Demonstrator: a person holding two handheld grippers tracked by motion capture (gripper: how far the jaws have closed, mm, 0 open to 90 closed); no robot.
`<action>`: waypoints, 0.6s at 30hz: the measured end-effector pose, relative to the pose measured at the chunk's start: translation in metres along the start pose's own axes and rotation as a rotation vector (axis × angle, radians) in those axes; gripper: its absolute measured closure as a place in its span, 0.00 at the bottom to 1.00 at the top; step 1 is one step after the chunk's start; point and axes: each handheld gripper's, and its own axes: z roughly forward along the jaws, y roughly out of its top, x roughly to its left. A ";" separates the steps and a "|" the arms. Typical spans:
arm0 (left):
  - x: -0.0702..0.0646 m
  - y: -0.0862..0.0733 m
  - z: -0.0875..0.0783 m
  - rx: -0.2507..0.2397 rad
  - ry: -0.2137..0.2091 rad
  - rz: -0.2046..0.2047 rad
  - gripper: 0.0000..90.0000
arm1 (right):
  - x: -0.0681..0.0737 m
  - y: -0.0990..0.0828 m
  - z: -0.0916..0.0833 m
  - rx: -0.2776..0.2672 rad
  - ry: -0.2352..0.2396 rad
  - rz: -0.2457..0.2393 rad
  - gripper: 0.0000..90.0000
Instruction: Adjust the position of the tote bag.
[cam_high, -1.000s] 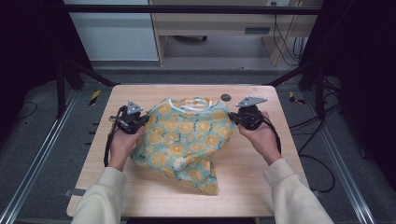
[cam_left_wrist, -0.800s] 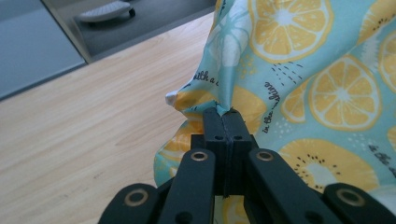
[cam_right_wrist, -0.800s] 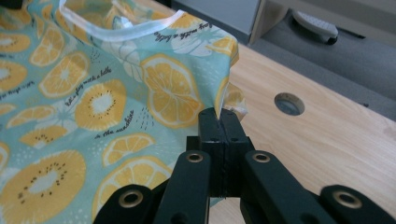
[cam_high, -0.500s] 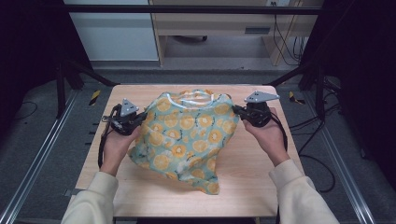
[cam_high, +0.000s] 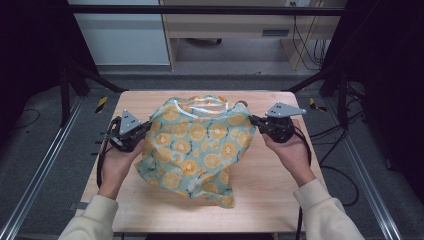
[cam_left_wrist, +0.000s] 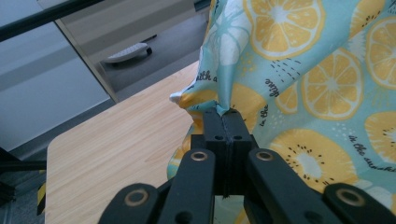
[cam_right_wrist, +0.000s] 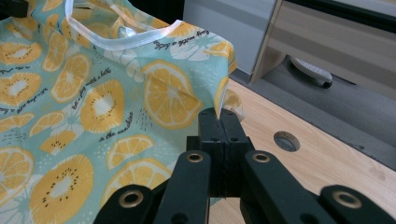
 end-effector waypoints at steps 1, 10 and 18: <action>-0.001 0.000 -0.003 -0.005 0.003 0.000 1.00 | 0.001 0.000 -0.001 -0.003 0.000 -0.003 1.00; -0.002 -0.011 -0.018 -0.020 0.006 0.006 1.00 | 0.013 -0.009 -0.005 -0.023 -0.004 -0.038 1.00; -0.005 -0.026 -0.028 -0.044 0.024 0.008 1.00 | 0.027 -0.013 -0.008 -0.043 0.000 -0.068 1.00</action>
